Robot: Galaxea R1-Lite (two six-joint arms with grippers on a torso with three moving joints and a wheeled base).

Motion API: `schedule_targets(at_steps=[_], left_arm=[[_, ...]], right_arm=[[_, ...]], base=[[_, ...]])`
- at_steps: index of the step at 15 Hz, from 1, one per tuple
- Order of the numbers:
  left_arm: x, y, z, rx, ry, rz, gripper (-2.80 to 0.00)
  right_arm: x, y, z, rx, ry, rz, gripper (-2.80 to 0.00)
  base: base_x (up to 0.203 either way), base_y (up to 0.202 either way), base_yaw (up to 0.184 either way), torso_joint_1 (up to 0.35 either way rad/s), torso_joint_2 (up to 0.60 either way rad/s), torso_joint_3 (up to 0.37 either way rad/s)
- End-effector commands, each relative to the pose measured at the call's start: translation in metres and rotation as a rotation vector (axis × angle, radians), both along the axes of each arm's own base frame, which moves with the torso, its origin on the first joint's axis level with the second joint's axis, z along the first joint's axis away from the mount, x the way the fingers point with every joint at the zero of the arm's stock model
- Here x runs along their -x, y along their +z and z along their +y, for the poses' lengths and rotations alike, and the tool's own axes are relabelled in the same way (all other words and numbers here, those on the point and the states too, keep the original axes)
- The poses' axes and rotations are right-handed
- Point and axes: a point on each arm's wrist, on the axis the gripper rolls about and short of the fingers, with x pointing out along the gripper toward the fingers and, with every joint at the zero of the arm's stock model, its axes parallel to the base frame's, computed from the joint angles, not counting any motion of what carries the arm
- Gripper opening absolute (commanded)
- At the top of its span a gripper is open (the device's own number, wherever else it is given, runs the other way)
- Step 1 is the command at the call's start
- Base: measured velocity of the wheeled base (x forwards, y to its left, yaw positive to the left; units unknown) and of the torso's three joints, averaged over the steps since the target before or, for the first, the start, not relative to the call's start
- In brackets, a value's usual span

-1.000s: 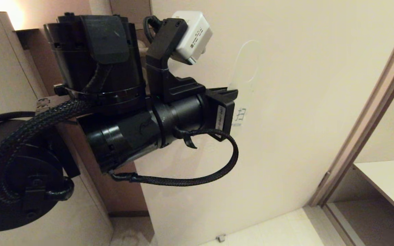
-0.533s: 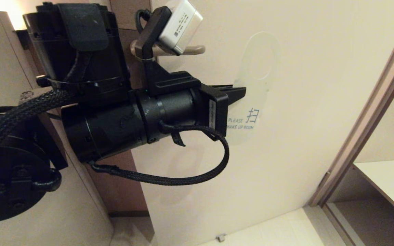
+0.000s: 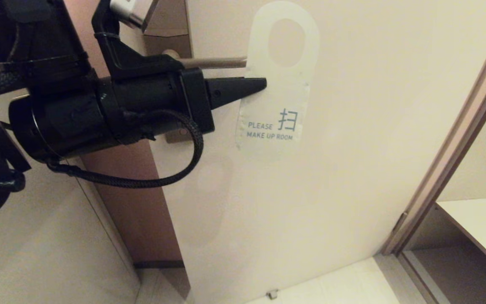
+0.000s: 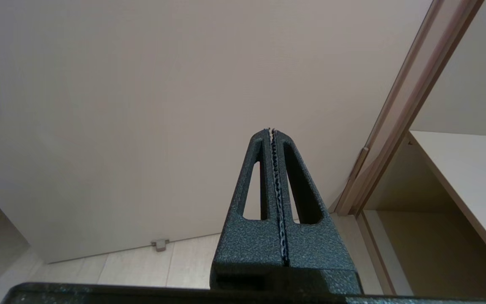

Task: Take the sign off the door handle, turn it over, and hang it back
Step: Hand it to the other hand

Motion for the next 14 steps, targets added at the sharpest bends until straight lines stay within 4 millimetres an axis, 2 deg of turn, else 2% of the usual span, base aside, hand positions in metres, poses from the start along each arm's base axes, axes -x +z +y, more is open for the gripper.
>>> schedule_targets(at_steps=[1,11,14], left_arm=[[0.0,0.006,0.01,0.017,0.022,-0.007,-2.8],[0.005,0.004,0.013,0.013,-0.114,0.021,-2.8],[0.003,0.005,0.019,0.011,-0.219,-0.019,-2.8]], right_arm=[[0.0,0.0,0.0,0.003,0.001,0.001,-2.8],[0.0,0.001,0.0,0.019,0.013,-0.002,-2.8],[0.004,0.011,0.001,0.052,0.049,-0.029,-2.8]], base=[[0.0,0.0,0.0,0.0,0.0,0.0],[0.0,0.0,0.0,0.0,0.0,0.0],[0.0,0.0,0.0,0.0,0.0,0.0]])
